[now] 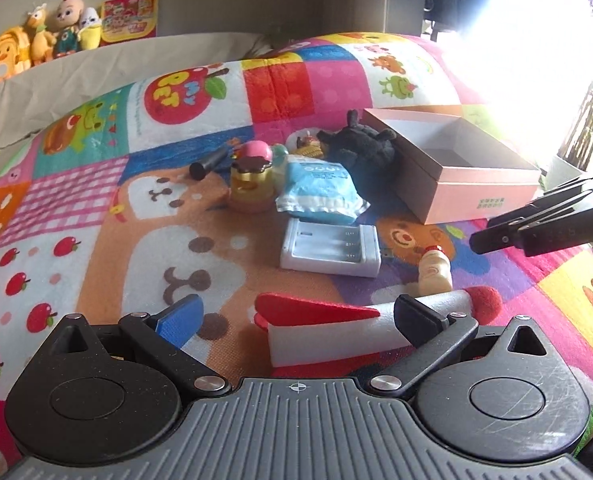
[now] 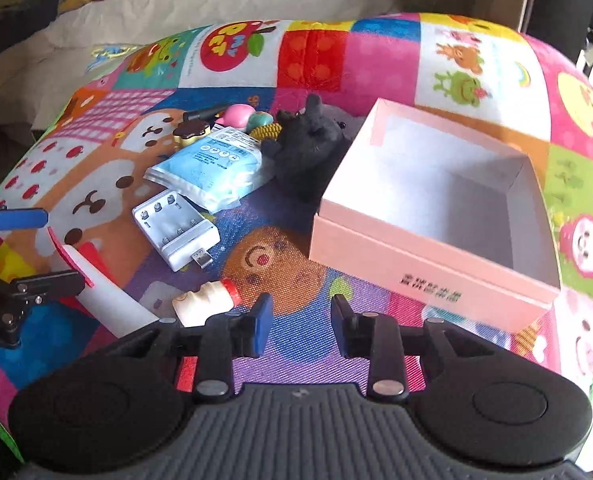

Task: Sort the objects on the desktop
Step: 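Carry the bottle in the right gripper and rocket in the left toward the pink box, then lower the rocket and bottle into the pink box and open both grippers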

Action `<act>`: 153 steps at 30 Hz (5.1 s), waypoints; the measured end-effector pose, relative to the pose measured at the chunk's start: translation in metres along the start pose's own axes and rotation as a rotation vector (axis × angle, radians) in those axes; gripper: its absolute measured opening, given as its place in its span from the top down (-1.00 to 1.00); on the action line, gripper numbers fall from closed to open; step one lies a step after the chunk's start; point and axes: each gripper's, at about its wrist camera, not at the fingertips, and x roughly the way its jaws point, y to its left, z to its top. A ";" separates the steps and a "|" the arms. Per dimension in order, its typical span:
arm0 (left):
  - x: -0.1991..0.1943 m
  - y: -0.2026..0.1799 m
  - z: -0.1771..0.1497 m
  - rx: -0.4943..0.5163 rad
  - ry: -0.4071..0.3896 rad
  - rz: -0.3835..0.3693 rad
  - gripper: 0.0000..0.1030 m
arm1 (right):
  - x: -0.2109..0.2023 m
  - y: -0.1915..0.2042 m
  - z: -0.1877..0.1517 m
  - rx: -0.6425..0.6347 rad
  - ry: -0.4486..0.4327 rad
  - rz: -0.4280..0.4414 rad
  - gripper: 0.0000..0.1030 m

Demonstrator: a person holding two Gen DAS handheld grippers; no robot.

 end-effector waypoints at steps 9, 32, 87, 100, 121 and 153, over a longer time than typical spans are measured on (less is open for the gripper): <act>0.001 -0.013 -0.001 0.091 0.038 0.028 -1.00 | 0.029 0.024 -0.003 0.131 -0.018 0.119 -0.09; 0.007 -0.101 -0.009 0.393 -0.020 -0.147 -1.00 | -0.030 -0.064 -0.117 0.306 -0.181 -0.214 0.51; 0.026 -0.083 0.003 0.210 0.070 -0.170 -0.54 | -0.038 -0.047 -0.103 0.242 -0.155 -0.121 0.51; 0.047 -0.097 0.004 0.228 0.087 -0.166 -0.04 | -0.043 -0.035 -0.118 0.221 -0.121 -0.100 0.51; -0.043 -0.108 0.051 0.365 -0.078 -0.220 0.37 | -0.110 -0.031 -0.104 0.133 -0.223 -0.100 0.51; 0.047 -0.011 0.028 0.077 -0.006 0.013 -0.94 | -0.026 -0.064 0.000 0.159 -0.272 -0.030 0.32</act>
